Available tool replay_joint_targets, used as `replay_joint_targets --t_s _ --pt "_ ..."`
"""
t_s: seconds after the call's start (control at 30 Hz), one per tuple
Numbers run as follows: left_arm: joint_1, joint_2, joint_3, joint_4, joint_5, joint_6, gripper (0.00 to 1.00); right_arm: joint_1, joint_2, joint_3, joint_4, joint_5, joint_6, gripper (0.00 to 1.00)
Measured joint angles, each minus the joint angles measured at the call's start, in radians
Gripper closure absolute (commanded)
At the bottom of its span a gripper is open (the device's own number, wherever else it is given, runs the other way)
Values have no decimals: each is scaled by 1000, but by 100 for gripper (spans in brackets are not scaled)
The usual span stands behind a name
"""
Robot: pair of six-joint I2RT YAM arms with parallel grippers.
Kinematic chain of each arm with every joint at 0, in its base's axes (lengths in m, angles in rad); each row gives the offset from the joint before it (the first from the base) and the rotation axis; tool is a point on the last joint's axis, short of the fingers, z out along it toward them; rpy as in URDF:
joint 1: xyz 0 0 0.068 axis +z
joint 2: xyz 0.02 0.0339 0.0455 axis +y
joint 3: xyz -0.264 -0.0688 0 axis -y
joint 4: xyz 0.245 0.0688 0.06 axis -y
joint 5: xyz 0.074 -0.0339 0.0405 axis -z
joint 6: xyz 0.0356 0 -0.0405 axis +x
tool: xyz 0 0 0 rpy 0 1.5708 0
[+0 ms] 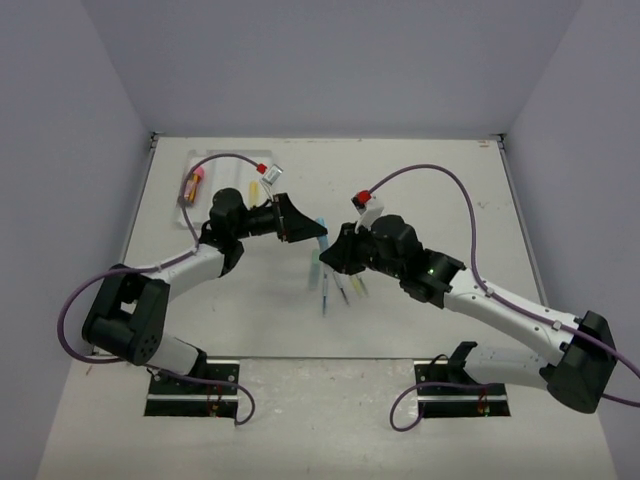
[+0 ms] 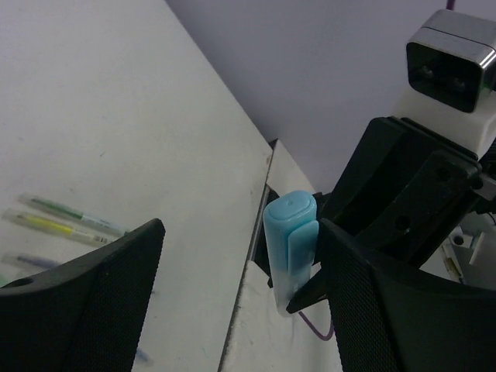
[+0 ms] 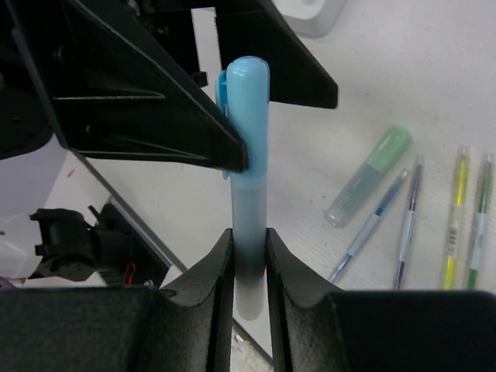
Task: Sort the stationery into containers
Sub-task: Place the pen in the storage box.
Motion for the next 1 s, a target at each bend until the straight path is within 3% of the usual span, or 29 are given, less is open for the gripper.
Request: replay_joint_targets --t_s 0.03,0.07,0.1,0.13,0.17,0.23,0.27,0.3,0.33,0.37,0.43,0.5,0.57,0.7,0.87,1.0 --pt "-6 7 -1 43 15 -27 39 -2 -6 -4 17 -17 -6 100" --pt "-13 13 0 91 27 -56 54 -3 -7 -4 32 -35 -11 100" --pt "-21 19 0 139 38 -81 76 -3 -7 -4 44 -51 -16 100" --pt "-30 24 0 177 48 -100 92 -3 -7 -5 51 -62 -21 100" --pt "-41 28 0 208 57 -122 98 -3 -7 -5 55 -71 -24 100" --pt "-64 37 8 258 77 -156 100 -9 -7 -12 54 -85 -39 99" --pt "-72 43 10 273 78 -165 100 -14 -9 -12 53 -98 -37 86" --pt "-73 50 10 288 81 -172 100 -16 -12 -13 52 -102 -34 53" --pt "-72 52 14 284 81 -172 100 -25 -14 -14 52 -109 -31 28" --pt "-68 53 25 261 81 -162 100 -37 -15 -16 55 -115 -25 14" --pt "-53 53 79 124 62 -98 100 -66 -22 -24 60 -114 -7 2" --pt "-26 55 177 -117 -31 21 100 -96 -28 -28 47 -88 12 1" --pt "2 93 394 -467 -311 170 100 -113 -25 -27 15 -33 26 1" --pt "93 239 842 -925 -728 378 100 -119 0 -25 -68 35 43 1" --pt "231 572 1323 -1226 -1012 543 100 -119 15 -25 -123 55 48 1" --pt "283 772 1428 -1374 -1066 617 100 -119 15 -25 -137 54 46 1"
